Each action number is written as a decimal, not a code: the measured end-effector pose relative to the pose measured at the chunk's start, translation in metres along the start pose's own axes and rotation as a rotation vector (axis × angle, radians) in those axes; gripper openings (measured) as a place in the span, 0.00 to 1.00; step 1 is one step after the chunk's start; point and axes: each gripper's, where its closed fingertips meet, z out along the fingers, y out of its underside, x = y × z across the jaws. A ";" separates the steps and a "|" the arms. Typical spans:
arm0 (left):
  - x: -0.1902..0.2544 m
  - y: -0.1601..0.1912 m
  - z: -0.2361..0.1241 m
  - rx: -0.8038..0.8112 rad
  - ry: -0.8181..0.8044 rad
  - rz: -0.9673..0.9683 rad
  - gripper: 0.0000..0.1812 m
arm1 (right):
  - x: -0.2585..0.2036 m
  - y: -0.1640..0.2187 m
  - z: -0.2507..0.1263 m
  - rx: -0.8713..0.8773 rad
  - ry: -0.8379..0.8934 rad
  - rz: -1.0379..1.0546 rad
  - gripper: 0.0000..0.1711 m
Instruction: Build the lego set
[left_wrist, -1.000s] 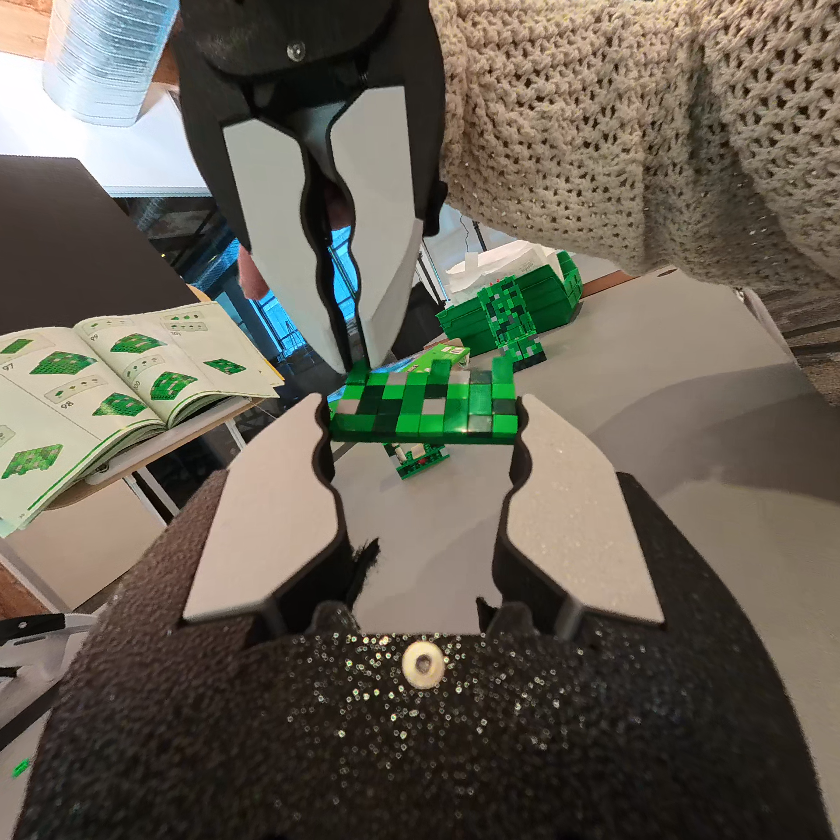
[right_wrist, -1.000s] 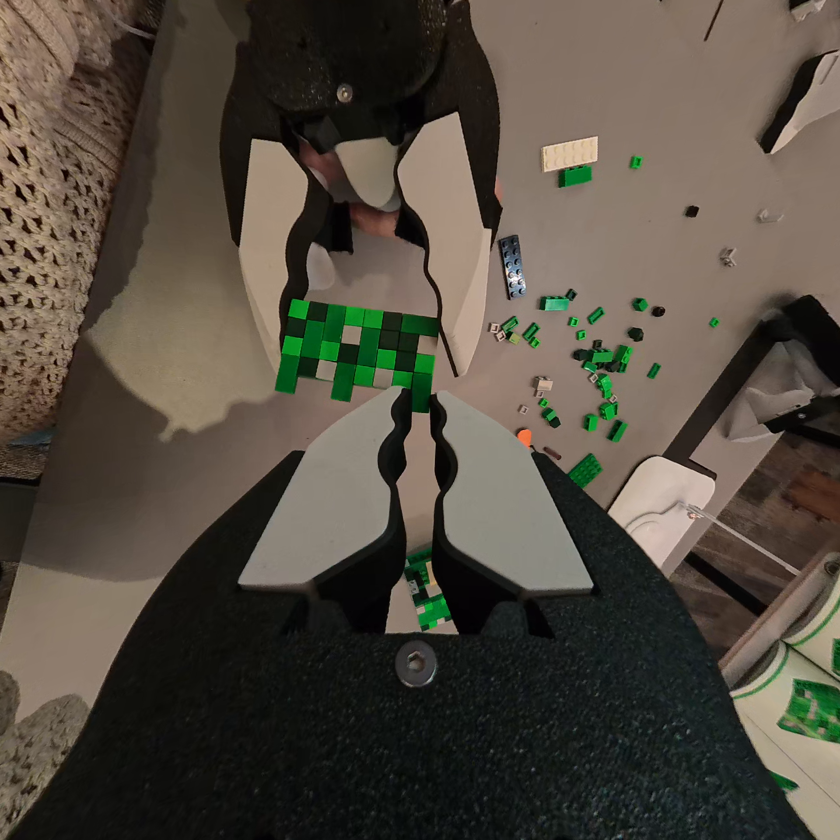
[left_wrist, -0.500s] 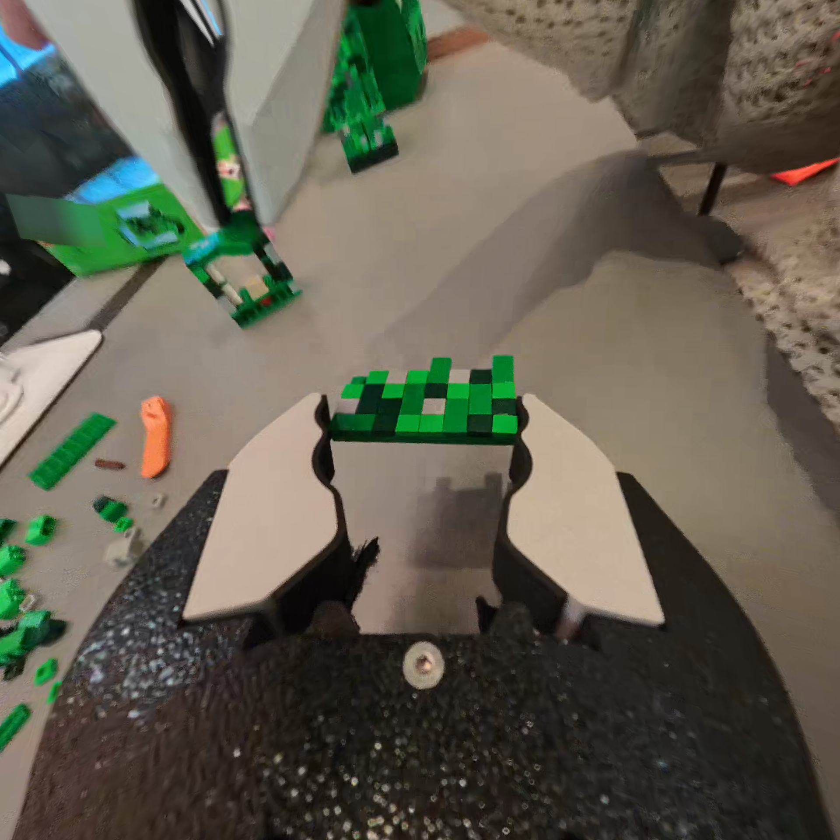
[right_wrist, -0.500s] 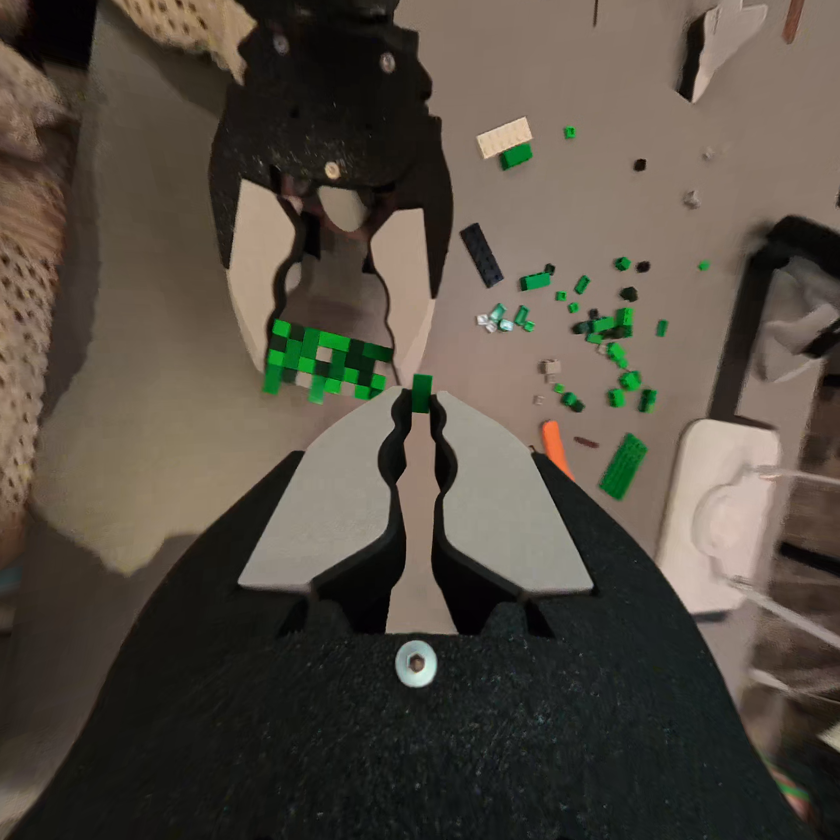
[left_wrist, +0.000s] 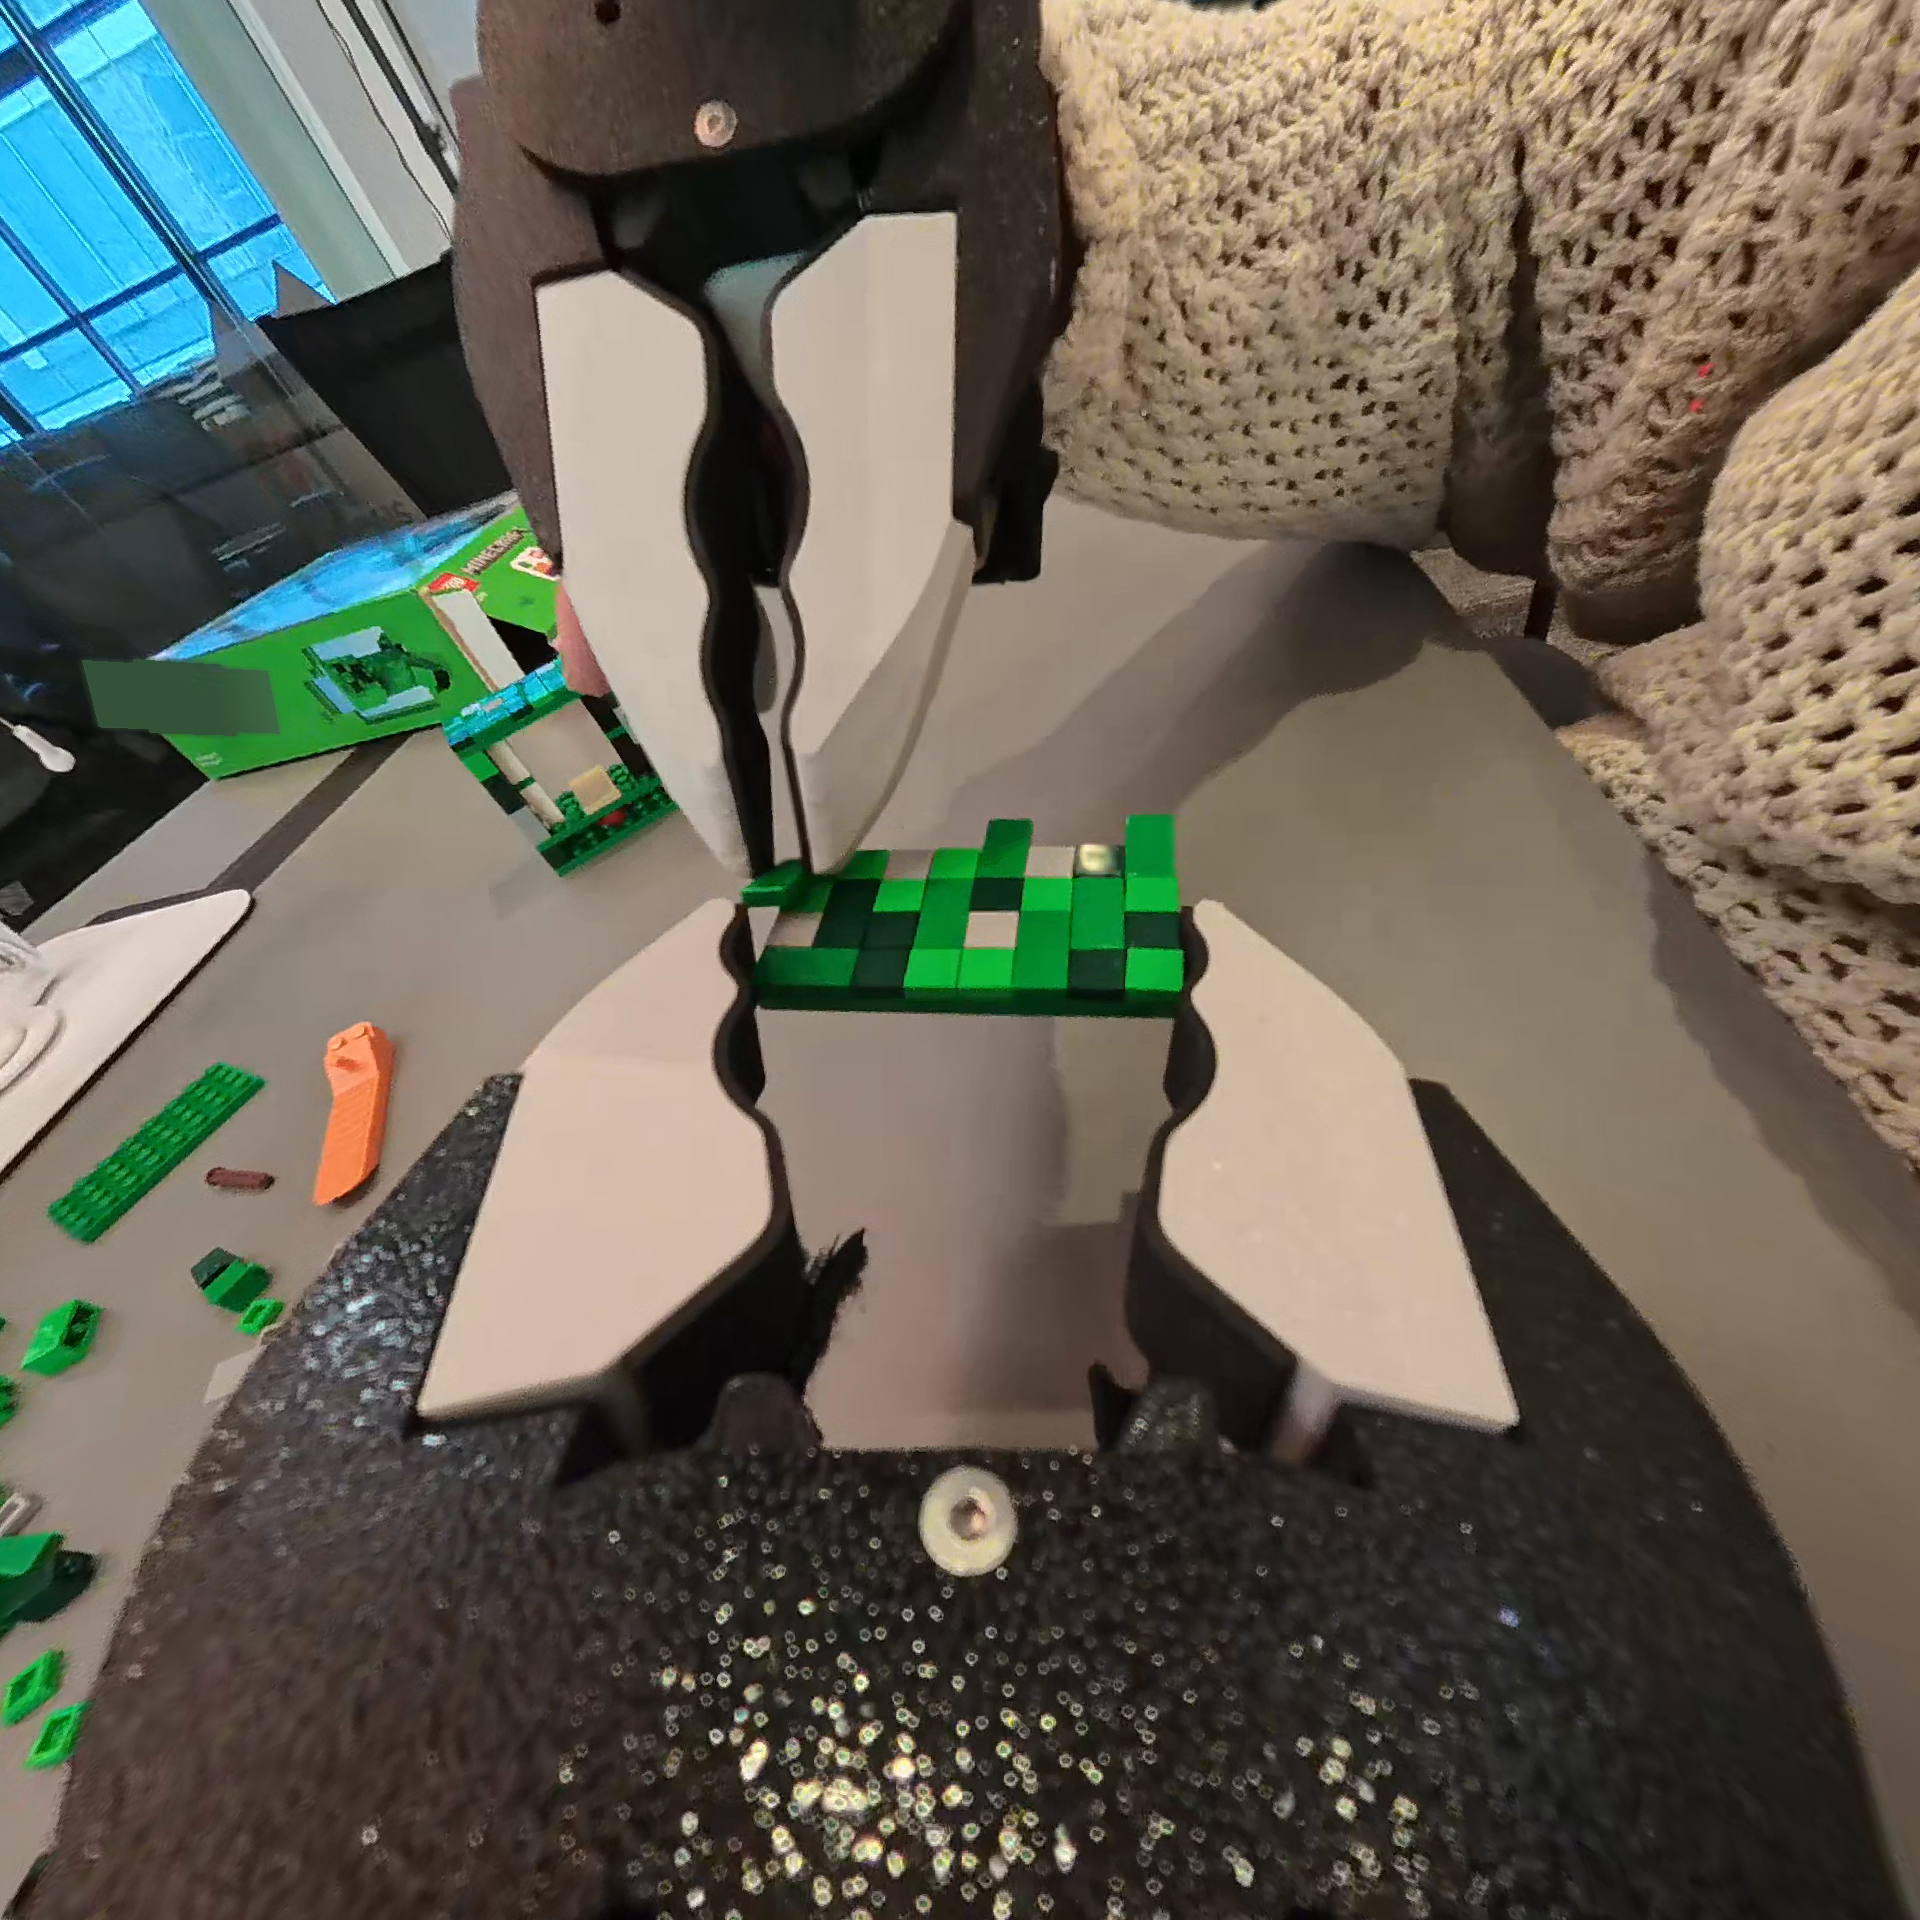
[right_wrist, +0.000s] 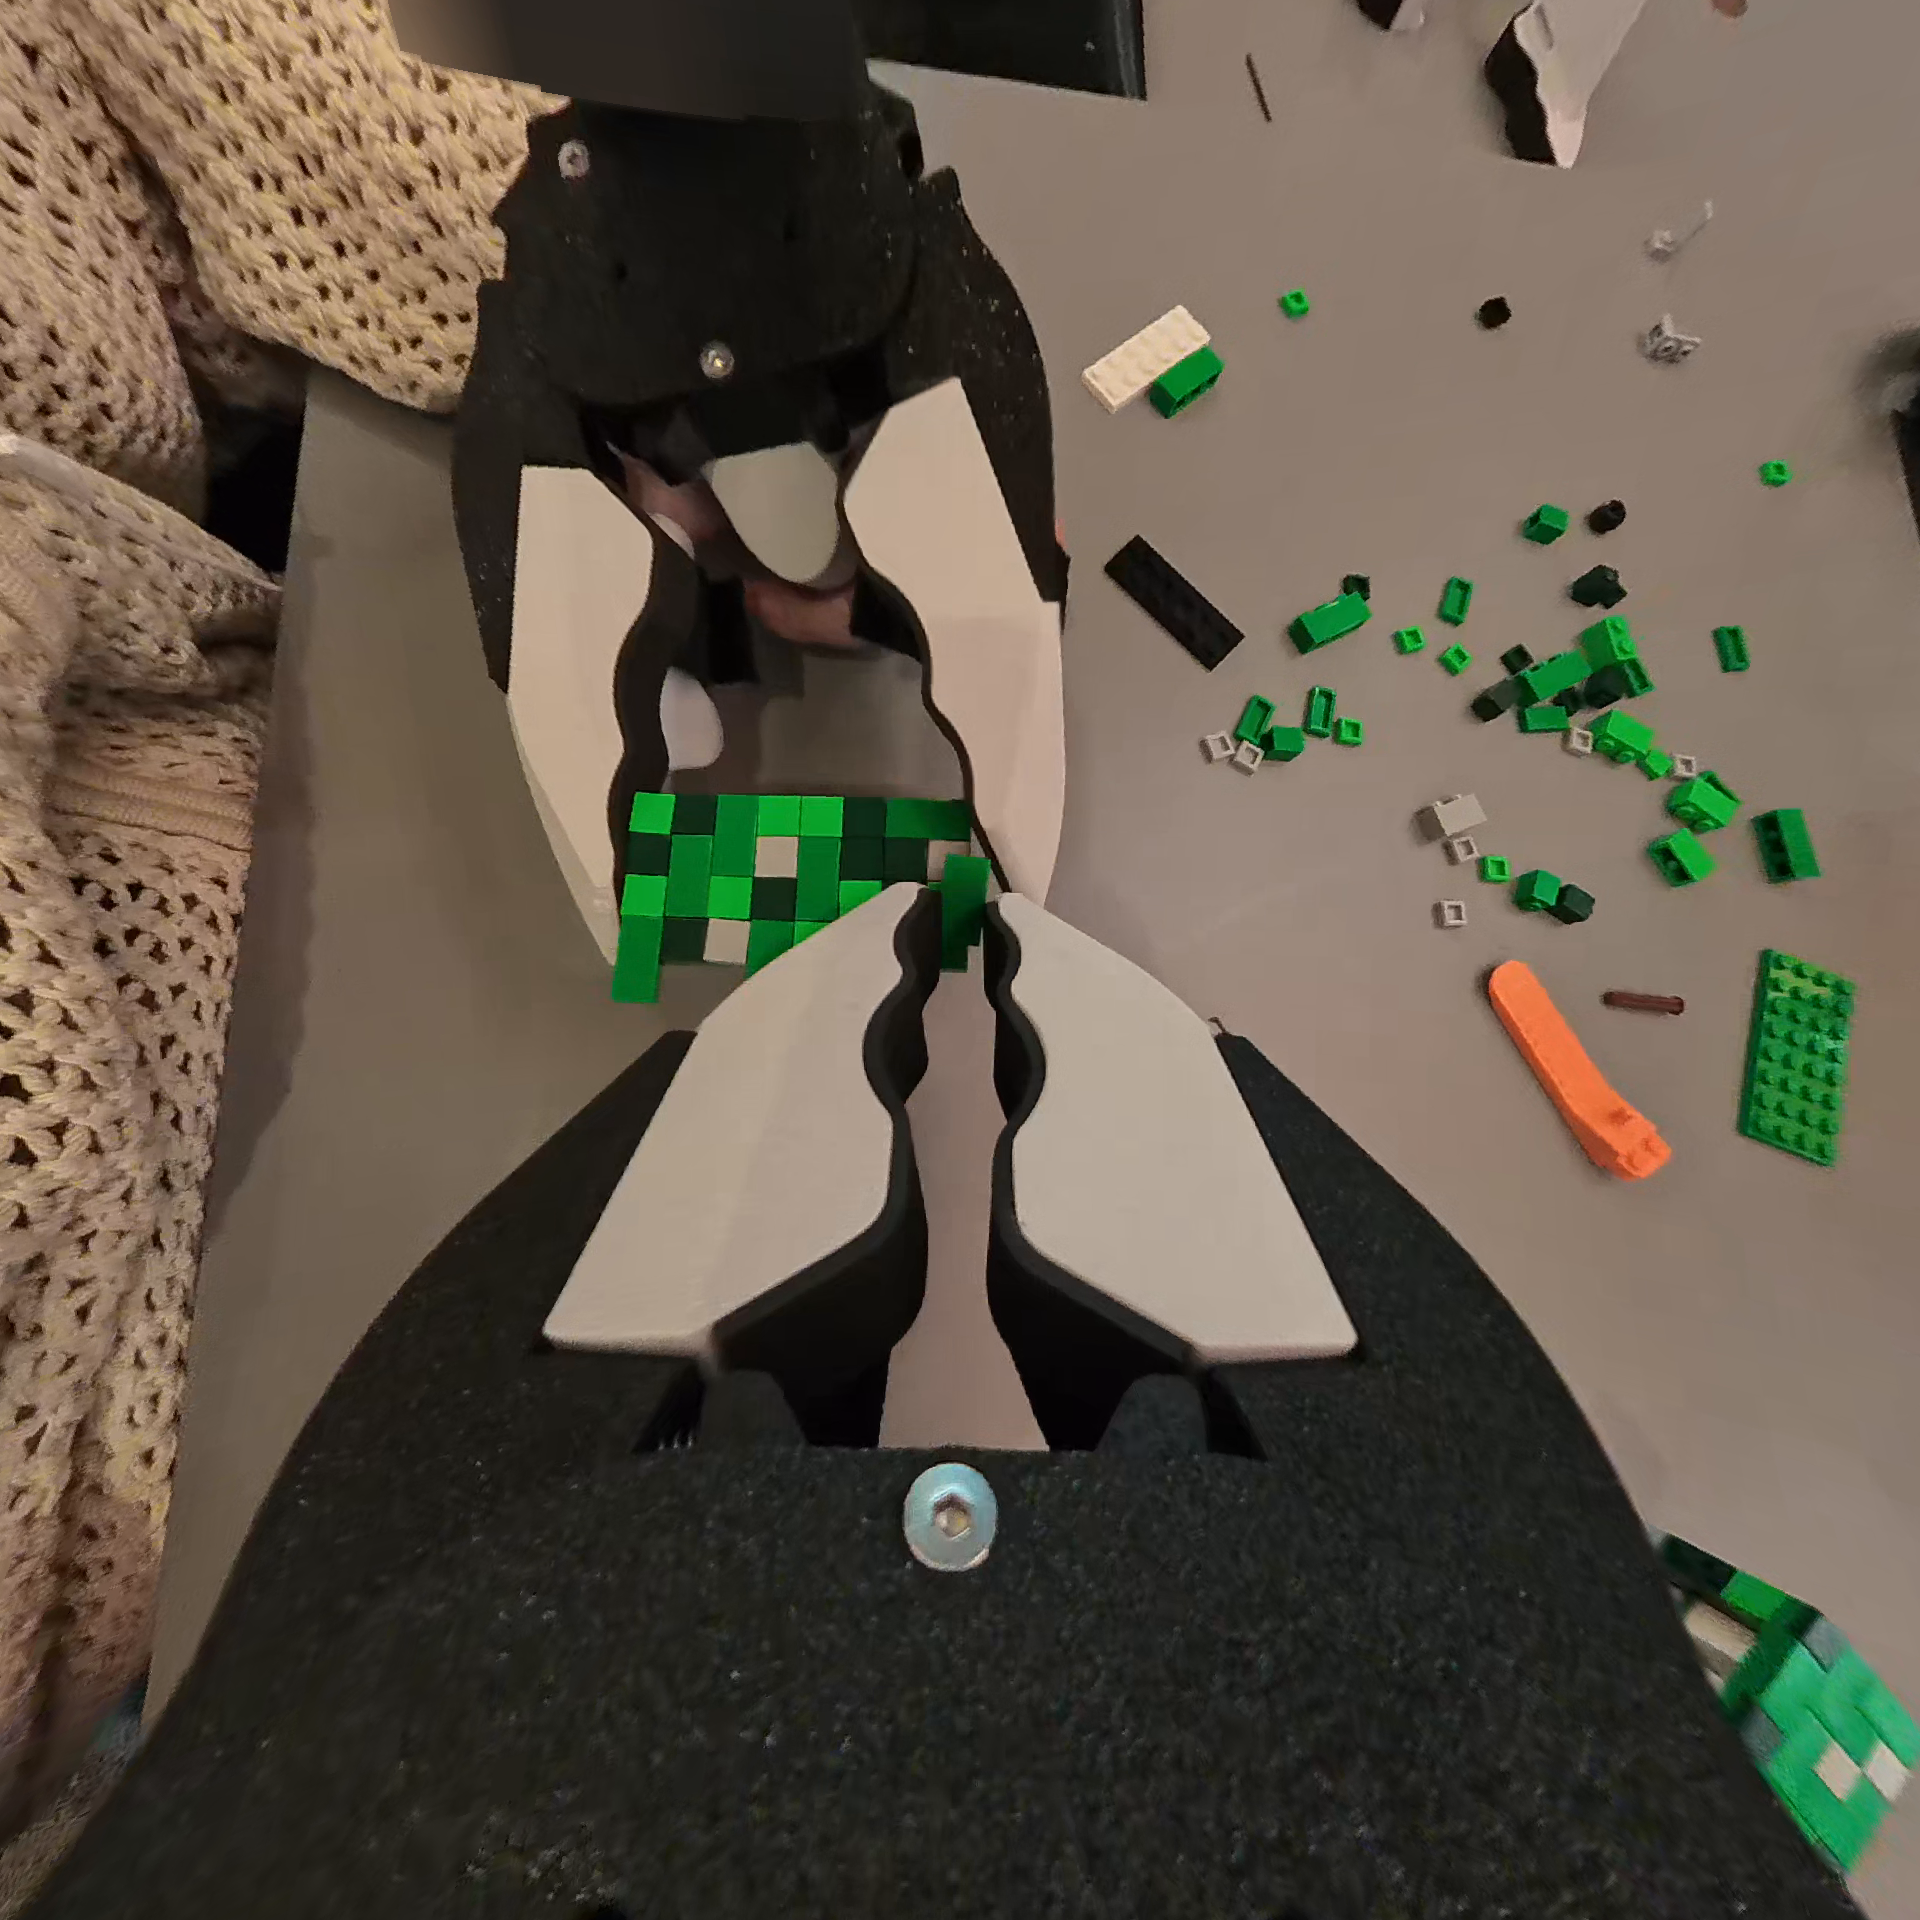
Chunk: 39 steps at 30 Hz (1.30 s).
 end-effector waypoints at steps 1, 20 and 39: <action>0.000 0.000 0.000 0.002 0.004 -0.003 0.42 | -0.001 0.000 0.000 -0.014 -0.002 -0.002 0.04; 0.012 -0.041 -0.033 0.254 0.330 -0.346 0.42 | -0.026 -0.024 -0.022 0.161 0.400 -0.683 0.29; 0.034 -0.043 -0.036 0.232 0.459 -0.322 0.42 | -0.034 -0.036 -0.001 0.187 0.535 -0.768 0.08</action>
